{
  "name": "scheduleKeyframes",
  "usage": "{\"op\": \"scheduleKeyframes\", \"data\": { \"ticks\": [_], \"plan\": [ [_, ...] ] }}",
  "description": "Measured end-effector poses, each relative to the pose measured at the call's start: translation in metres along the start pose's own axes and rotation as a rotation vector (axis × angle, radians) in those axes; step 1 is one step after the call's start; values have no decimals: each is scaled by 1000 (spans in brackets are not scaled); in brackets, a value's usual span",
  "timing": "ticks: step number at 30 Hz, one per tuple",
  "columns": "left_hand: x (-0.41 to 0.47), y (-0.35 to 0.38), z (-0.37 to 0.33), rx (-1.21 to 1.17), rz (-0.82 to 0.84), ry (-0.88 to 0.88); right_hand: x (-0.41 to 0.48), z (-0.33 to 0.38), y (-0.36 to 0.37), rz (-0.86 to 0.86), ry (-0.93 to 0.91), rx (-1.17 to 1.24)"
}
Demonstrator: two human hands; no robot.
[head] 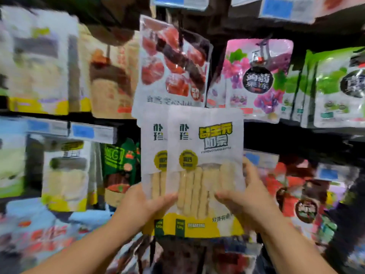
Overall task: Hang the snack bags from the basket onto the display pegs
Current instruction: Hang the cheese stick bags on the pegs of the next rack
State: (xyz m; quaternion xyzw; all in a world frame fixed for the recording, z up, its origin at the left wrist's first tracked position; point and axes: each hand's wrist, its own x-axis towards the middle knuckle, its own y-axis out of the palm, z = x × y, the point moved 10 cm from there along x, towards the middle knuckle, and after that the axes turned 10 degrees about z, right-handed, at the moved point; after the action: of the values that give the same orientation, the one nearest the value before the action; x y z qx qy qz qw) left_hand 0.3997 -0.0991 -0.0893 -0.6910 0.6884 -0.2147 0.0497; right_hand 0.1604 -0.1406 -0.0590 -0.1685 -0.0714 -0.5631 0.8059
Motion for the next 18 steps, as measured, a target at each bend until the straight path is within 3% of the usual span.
{"op": "scheduleKeyframes", "data": {
  "ticks": [2, 4, 8, 14, 18],
  "plan": [
    [-12, -40, 9, 48, -68, -14, 17, -10, 54, 81, 19, 258],
    [-26, -76, 21, 87, -113, -50, 30, -18, 104, 154, 73, 322],
    [-57, -140, 50, 157, -207, -135, 44, -5, 188, 344, 57, 205],
    [-105, -212, 92, 193, -242, -273, 50, -12, 263, 310, 126, -10],
    [-125, -251, 120, 190, -275, -325, 59, -14, 319, 394, 107, -62]
  ]
}}
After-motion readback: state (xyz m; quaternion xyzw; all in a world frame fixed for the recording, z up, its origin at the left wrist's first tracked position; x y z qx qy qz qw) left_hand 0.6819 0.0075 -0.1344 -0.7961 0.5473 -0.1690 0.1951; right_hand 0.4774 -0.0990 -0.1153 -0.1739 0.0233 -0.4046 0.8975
